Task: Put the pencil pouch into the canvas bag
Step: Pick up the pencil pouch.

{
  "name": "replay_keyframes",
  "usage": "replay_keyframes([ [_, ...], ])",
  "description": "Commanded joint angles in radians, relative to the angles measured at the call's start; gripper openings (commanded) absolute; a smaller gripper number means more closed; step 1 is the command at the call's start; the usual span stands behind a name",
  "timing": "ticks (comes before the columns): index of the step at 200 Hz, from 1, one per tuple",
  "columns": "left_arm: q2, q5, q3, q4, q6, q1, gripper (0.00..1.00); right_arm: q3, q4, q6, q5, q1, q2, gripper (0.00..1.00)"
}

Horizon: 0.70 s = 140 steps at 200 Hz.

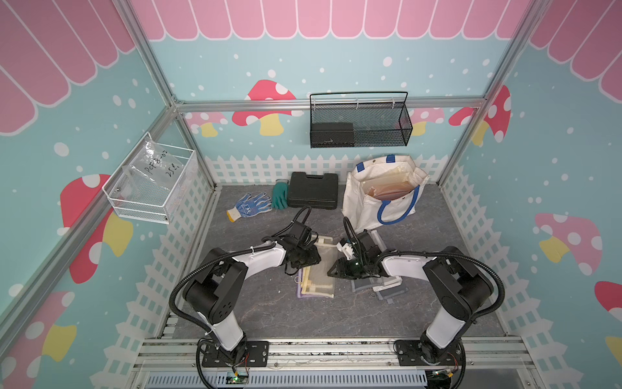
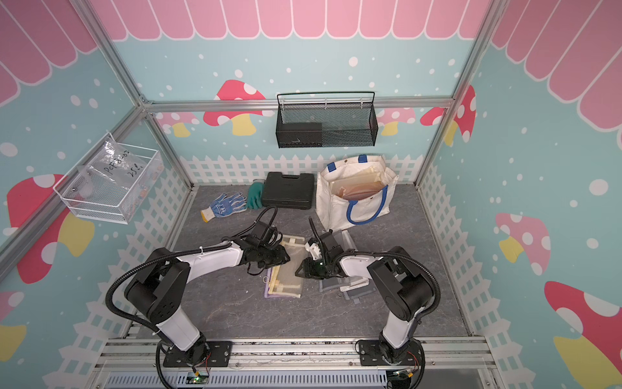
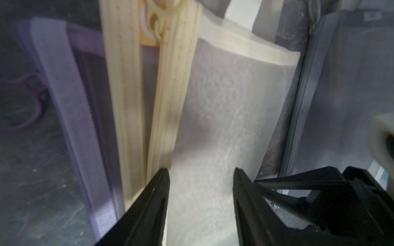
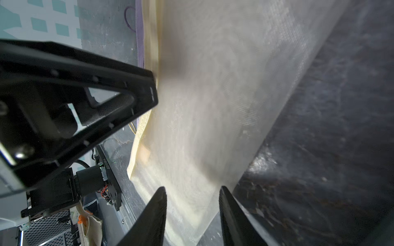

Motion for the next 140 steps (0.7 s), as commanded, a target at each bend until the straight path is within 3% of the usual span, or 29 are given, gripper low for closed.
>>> replay_keyframes([
  [1, -0.007, -0.017, -0.023, 0.015, -0.009, -0.003, 0.5, -0.028, 0.012, 0.016, 0.009, -0.006, -0.008, 0.43],
  [71, -0.134, -0.133, -0.035, -0.085, 0.057, -0.025, 0.48, -0.03, 0.0, 0.003, 0.017, -0.008, 0.004, 0.4],
  [140, -0.078, -0.136, -0.056, -0.063, 0.037, -0.035, 0.46, -0.01, 0.021, -0.012, -0.003, -0.007, 0.024, 0.38],
])
